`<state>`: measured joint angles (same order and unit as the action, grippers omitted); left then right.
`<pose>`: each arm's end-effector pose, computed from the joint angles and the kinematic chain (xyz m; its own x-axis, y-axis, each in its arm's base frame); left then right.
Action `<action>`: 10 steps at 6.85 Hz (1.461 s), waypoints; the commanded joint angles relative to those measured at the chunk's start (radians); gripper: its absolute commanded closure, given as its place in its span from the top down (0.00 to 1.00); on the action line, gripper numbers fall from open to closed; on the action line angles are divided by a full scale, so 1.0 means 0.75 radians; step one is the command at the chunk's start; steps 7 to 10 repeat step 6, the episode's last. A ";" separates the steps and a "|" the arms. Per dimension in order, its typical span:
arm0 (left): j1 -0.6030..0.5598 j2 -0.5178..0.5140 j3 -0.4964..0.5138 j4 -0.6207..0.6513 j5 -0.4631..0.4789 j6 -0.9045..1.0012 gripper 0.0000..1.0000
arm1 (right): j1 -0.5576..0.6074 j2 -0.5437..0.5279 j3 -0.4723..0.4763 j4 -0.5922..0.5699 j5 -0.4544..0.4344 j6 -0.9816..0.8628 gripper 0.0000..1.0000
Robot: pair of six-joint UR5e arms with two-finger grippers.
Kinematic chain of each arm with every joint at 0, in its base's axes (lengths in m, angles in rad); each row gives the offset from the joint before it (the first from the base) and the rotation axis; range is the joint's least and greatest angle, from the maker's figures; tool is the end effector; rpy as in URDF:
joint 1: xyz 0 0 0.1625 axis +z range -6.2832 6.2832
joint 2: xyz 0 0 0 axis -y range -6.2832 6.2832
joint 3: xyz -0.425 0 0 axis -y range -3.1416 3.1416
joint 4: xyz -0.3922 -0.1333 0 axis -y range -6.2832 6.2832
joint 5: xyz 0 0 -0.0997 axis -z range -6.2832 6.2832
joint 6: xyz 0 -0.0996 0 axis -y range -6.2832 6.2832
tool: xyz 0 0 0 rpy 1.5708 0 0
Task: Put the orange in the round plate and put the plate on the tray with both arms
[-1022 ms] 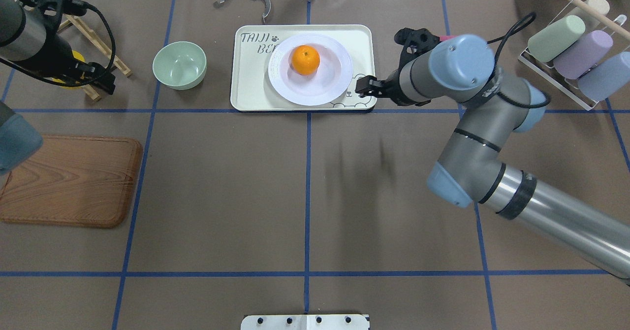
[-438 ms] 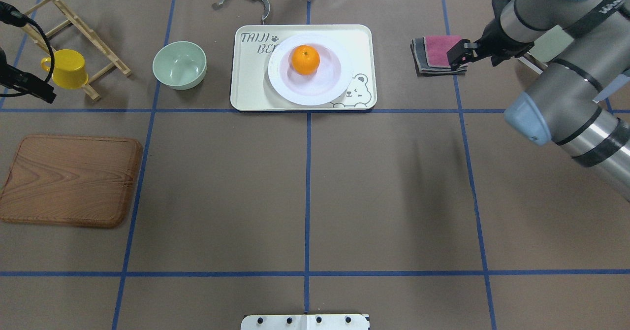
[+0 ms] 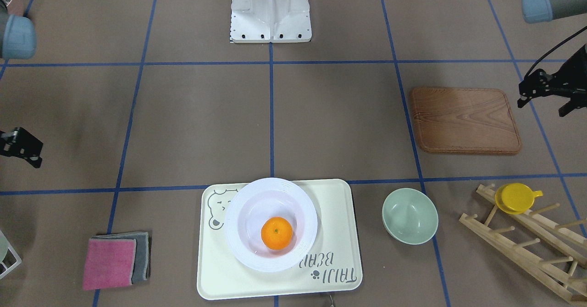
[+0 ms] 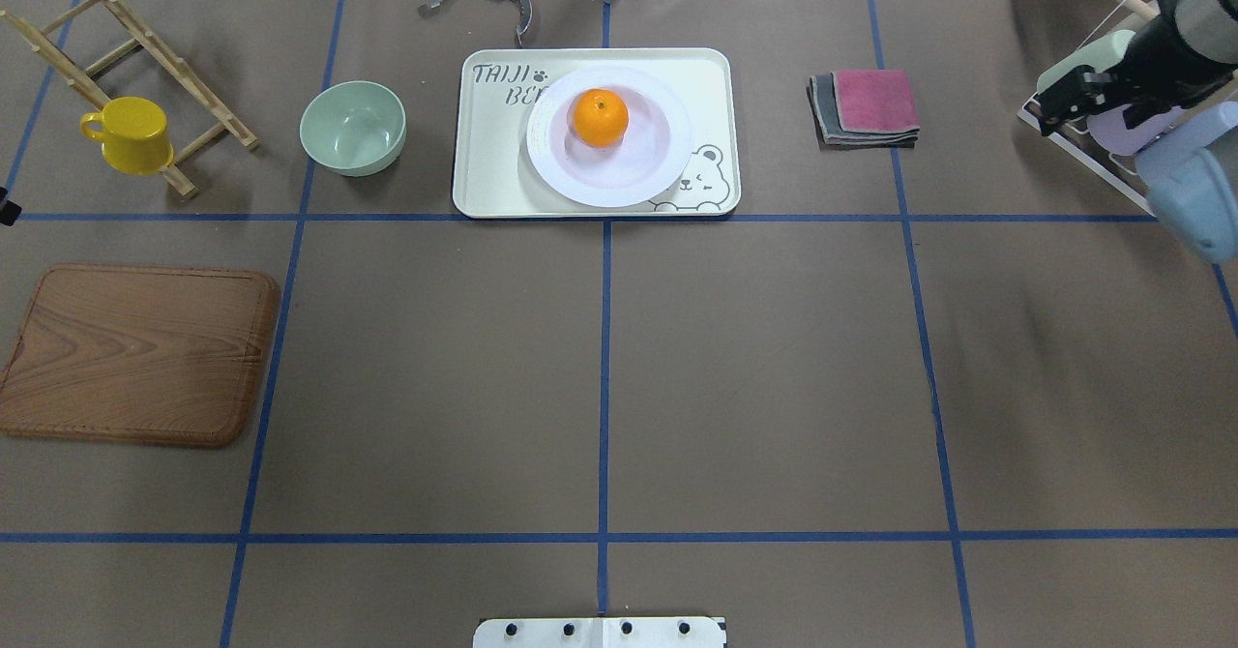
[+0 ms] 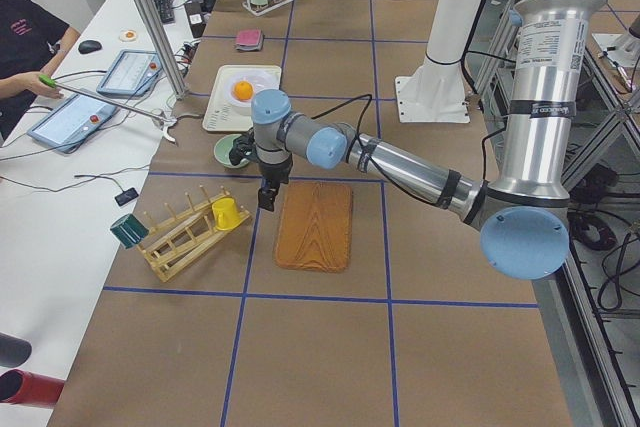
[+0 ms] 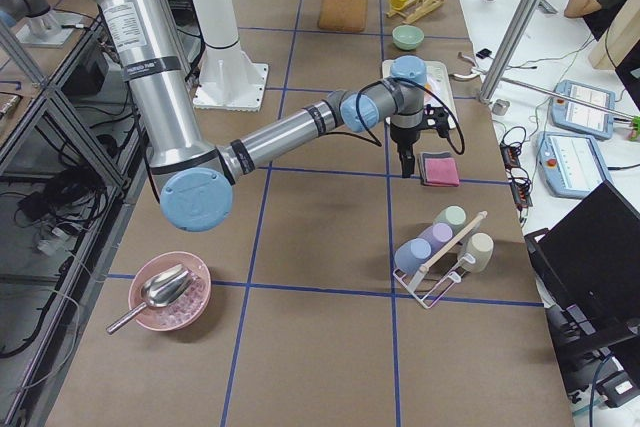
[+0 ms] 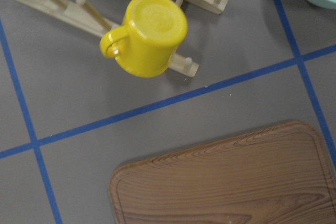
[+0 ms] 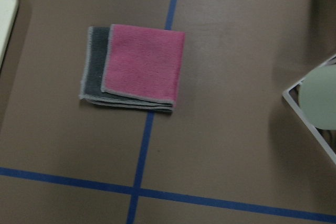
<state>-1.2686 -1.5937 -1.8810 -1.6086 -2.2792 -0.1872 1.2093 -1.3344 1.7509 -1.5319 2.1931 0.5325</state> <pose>0.0836 -0.4984 0.4935 0.6950 0.2777 -0.6632 -0.1507 0.9582 0.2433 -0.1359 -0.5722 0.4458 0.7379 -0.0277 0.6743 -0.0662 0.9914 0.1131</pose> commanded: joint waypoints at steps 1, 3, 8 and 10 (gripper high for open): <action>-0.086 0.122 -0.010 -0.009 -0.031 0.016 0.99 | 0.160 -0.263 0.083 -0.011 0.150 -0.079 1.00; -0.102 0.239 -0.069 -0.078 -0.031 0.014 0.99 | 0.242 -0.380 0.085 -0.009 0.152 -0.235 1.00; -0.113 0.264 -0.073 -0.078 -0.031 0.012 0.99 | 0.251 -0.385 0.103 -0.015 0.162 -0.233 1.00; -0.113 0.264 -0.073 -0.078 -0.031 0.012 0.99 | 0.251 -0.385 0.103 -0.015 0.162 -0.233 1.00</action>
